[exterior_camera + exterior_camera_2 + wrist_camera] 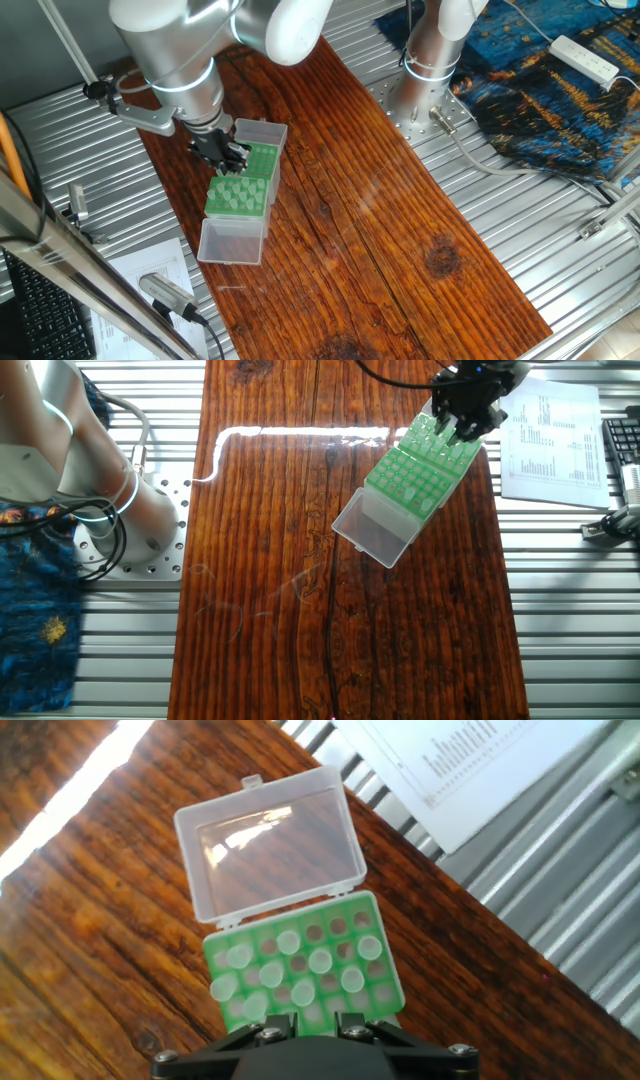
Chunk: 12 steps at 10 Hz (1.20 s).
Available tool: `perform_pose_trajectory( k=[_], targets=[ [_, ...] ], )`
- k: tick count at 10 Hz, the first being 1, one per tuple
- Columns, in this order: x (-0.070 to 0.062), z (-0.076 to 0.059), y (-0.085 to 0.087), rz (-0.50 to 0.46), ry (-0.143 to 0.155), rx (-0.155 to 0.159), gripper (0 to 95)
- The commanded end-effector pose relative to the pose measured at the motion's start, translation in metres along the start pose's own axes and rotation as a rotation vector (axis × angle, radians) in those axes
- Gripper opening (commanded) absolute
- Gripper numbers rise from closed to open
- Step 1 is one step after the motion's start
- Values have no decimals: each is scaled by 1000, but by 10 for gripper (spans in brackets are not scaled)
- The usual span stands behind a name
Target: Transfer all large pipette tips from one holder to another
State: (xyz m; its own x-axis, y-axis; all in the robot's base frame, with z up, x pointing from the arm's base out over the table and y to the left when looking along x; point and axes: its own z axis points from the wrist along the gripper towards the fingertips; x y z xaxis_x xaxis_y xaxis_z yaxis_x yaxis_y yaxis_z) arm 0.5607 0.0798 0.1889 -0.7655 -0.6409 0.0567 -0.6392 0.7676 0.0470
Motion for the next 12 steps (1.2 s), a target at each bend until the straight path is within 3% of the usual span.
perform_pose_trajectory(
  k=[1, 3, 6, 12],
  targets=[
    [-2, 0, -7, 34, -16, 4, 190],
    [-9, -6, -20, 54, -14, 3, 190],
    [-12, 1, -27, 132, -53, -8, 190],
    [-19, 7, -32, 194, -48, -6, 190]
  ],
)
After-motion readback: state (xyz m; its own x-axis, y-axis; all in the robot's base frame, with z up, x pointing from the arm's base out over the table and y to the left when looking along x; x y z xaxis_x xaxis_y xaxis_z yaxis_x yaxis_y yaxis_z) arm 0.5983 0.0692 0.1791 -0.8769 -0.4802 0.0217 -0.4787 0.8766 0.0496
